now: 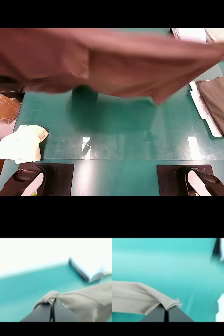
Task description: Fold the shirts.
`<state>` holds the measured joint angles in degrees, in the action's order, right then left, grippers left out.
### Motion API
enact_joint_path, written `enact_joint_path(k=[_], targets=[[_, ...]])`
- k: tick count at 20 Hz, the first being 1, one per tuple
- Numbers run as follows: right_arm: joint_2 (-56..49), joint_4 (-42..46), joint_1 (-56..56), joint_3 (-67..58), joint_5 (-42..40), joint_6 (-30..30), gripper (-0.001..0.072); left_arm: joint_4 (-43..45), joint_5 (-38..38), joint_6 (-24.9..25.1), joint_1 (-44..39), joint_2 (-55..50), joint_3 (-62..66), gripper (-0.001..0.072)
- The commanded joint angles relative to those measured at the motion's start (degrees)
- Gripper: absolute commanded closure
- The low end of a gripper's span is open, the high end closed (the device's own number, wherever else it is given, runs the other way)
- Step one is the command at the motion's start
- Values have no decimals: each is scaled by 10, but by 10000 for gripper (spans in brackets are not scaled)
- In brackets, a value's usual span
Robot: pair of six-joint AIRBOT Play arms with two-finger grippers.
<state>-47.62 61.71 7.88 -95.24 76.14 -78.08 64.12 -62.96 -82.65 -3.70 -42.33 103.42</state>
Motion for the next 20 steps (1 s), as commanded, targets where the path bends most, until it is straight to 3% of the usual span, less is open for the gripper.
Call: enact_joint_path(k=[1,6,10,15,20], targets=[[2,86,0,-173,38,-30,699,12,14,-32,0,6,135,685],[-43,134,-1,-269,132,-51,700,35,23,-44,0,3,154,685],[-89,128,-1,-187,149,-61,700,146,-11,-84,0,-26,37,685],[-216,134,-54,-70,162,-65,700,138,-76,-84,0,-163,-110,682],[-393,133,-80,7,132,-65,700,135,-47,-67,0,-345,-189,682]])
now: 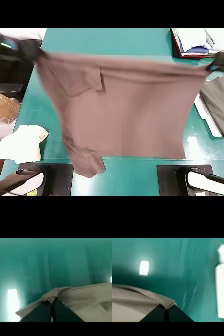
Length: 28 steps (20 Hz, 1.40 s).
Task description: Fold the shirts.
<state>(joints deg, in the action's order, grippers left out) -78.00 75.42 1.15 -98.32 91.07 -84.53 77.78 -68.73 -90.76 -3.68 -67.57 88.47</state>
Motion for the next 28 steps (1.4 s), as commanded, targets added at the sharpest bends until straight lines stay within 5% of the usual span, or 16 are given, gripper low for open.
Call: enact_joint_path(k=[1,7,10,14,19,20,21,22,28], targets=[[-122,-4,-13,36,-30,-1,700,-2,34,33,0,-127,-40,682],[-265,-9,-13,-108,-75,0,700,-2,173,40,0,-207,-11,683],[-270,-9,-12,-153,-52,17,700,-2,116,43,0,-206,10,682],[-217,-7,-12,-55,-47,27,700,-2,-23,62,0,-206,-21,683],[-161,-9,-26,113,-122,27,694,-30,10,41,0,-206,-116,669],[-156,-9,-28,130,-131,27,555,-31,12,41,0,-206,-124,390],[-150,-9,-28,143,-136,27,327,-31,5,41,0,-206,-125,175],[-144,-12,-28,149,-134,27,316,-31,-5,42,0,-199,-124,230],[-13,-90,14,244,-87,51,327,11,-43,35,0,-30,-238,226]])
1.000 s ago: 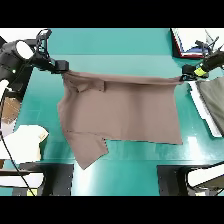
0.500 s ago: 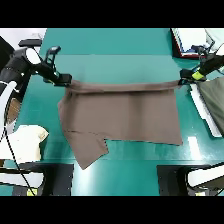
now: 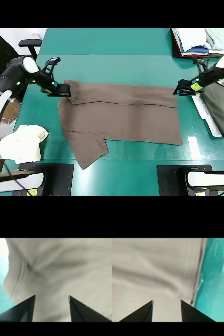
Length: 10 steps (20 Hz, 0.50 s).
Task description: Fold the shirts.
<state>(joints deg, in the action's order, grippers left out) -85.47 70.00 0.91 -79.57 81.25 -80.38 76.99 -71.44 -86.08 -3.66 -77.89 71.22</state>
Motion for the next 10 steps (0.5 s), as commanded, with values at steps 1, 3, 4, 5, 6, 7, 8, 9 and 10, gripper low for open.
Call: enact_joint_path(k=[1,3,4,5,6,7,8,9,10], targets=[[93,-42,22,89,6,10,327,17,-16,-23,0,108,-113,226],[143,-43,30,145,-10,10,327,2,-14,-36,0,179,-214,226],[163,-46,33,167,-15,10,327,-9,-16,-38,0,212,-263,226],[177,-47,33,183,-20,10,327,-17,-16,-40,0,237,-301,226],[187,-47,33,194,-21,10,327,-32,-16,-43,0,259,-337,226],[196,-50,32,200,-21,10,327,-50,-11,-52,0,277,-368,226],[202,-59,32,203,-23,10,327,-67,-5,-54,0,287,-390,226],[205,-66,32,201,-23,10,327,-84,1,-54,0,291,-406,226],[204,-75,32,197,-24,10,327,-97,9,-54,0,291,-420,226]])
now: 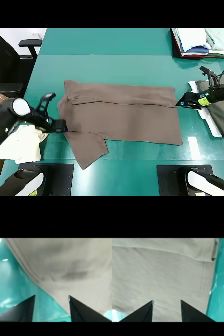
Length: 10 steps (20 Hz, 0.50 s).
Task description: Fold the shirts.
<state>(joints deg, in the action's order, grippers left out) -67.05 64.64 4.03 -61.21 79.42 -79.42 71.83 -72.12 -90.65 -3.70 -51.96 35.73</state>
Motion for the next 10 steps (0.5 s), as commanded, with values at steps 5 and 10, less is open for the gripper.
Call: enact_joint_path(k=[5,10], targets=[[19,-22,1,0,-10,0,327,-101,71,-8,0,31,-109,226],[19,-22,1,0,-9,0,327,-108,82,-9,0,30,-131,227]])
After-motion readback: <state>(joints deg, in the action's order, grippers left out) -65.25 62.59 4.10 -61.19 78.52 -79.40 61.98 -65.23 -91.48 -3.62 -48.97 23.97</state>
